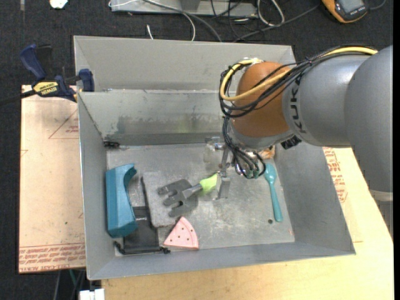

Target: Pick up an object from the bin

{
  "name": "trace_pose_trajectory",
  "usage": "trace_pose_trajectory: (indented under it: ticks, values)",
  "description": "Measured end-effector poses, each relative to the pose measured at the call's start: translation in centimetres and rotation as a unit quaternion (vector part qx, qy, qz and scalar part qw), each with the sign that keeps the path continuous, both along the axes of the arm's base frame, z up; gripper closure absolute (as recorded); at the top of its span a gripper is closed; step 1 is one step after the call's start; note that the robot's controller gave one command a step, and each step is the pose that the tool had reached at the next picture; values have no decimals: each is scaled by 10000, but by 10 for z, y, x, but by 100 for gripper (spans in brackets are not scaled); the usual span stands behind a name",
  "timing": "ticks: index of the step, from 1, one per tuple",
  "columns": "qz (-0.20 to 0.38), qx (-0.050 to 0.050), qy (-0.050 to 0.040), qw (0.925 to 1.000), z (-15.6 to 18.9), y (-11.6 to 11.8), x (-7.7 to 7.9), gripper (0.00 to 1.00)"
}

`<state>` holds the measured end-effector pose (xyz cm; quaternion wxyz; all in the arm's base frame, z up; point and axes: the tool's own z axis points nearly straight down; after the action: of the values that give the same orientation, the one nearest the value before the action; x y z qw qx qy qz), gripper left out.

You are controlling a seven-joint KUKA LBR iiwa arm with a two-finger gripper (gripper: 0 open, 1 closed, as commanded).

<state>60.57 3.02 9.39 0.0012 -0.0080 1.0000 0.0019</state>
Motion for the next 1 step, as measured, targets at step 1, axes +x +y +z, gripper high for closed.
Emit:
trace_pose_trajectory:
  ticks: [1]
  values:
    - [21, 8, -44, 10000, -25, 14, 0, 0]
